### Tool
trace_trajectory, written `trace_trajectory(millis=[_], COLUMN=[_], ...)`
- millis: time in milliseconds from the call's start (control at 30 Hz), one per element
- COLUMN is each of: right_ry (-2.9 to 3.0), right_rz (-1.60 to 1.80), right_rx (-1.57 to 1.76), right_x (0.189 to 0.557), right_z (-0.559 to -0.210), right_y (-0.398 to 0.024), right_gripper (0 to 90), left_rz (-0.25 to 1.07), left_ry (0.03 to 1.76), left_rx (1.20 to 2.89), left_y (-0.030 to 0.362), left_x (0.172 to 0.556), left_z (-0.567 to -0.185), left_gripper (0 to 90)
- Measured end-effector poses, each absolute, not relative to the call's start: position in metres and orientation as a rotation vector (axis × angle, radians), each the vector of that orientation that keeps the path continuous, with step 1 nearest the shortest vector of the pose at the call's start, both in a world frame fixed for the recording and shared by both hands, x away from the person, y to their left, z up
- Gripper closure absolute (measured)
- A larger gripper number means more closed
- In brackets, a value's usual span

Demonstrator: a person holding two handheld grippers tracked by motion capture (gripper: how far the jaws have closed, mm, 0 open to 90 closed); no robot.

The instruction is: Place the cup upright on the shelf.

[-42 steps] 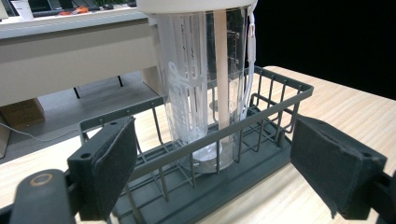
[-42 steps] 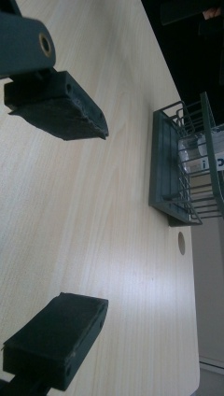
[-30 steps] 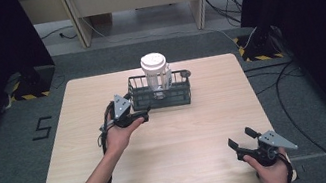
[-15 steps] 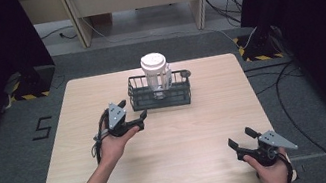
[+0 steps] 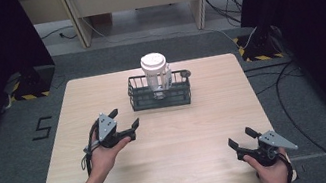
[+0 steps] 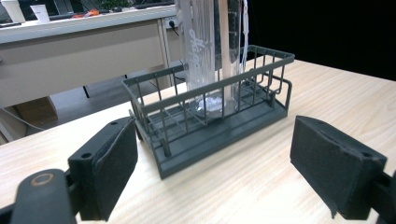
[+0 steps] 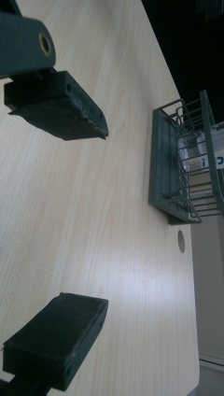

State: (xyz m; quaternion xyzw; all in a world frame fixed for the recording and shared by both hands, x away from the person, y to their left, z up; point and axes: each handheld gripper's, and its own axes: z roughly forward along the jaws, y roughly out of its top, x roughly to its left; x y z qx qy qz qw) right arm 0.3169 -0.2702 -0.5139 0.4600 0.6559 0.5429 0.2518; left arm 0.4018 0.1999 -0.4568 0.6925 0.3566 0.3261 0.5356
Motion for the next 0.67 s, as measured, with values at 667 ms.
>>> trace_trajectory(millis=[667], right_ry=[1.778], right_rz=[1.470], right_rx=[1.254], right_x=[0.317], right_z=[-0.514], right_y=[-0.270], right_gripper=[15.6], left_rz=[0.803], left_ry=[0.914], left_rx=[1.647], left_y=[0.238], left_x=[0.354], left_z=[-0.495], left_gripper=[14.5])
